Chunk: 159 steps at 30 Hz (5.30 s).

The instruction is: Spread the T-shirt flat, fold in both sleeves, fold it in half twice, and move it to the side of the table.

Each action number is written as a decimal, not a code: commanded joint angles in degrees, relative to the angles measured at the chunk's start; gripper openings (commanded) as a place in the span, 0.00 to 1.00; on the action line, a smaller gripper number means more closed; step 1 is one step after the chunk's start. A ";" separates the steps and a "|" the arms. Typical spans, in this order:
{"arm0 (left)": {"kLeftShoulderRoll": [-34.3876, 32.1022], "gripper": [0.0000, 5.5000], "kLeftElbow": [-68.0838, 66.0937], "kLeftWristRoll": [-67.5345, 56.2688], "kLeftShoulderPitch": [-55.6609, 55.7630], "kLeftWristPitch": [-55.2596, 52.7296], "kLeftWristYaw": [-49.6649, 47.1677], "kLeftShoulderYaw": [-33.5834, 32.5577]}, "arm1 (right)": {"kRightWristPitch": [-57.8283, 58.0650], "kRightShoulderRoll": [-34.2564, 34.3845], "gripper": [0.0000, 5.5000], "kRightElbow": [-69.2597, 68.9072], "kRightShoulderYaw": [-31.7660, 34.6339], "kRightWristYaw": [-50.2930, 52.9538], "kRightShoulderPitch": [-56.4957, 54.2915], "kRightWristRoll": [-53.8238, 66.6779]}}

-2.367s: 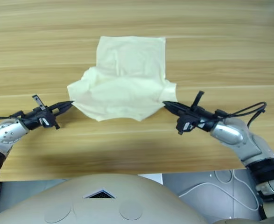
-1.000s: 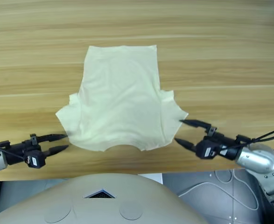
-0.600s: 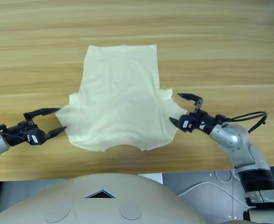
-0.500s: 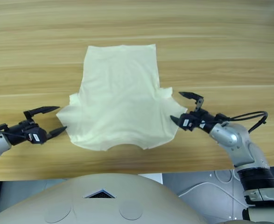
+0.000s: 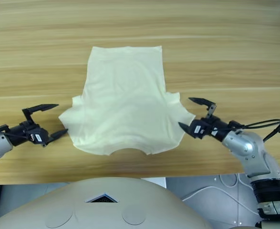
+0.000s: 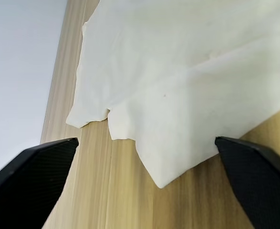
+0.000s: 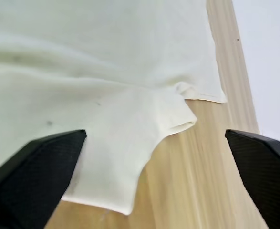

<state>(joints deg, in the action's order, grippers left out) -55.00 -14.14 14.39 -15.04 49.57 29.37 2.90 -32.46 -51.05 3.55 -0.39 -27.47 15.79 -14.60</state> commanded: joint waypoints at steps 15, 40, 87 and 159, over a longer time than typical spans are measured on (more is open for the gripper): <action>-5.74 0.97 19.12 18.45 -3.13 -8.54 3.62 -3.35 | -1.34 2.22 0.98 -9.19 6.27 -1.97 1.13 10.63; -7.03 0.71 11.85 24.85 2.78 -10.37 -0.63 3.72 | -1.54 3.64 0.98 -8.47 5.67 -3.39 0.70 9.91; -4.27 0.00 12.82 17.65 8.04 -8.17 -5.83 3.12 | -1.81 3.94 0.98 -9.10 5.02 -4.54 1.35 9.60; 11.32 0.98 9.45 16.86 20.06 -6.32 -4.51 15.91 | 5.32 -1.73 0.89 -0.42 -0.55 0.06 2.33 -15.52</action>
<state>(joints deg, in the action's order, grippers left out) -43.15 -4.99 30.25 4.69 42.87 25.25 19.34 -28.80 -52.95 0.29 1.44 -26.37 18.03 -27.37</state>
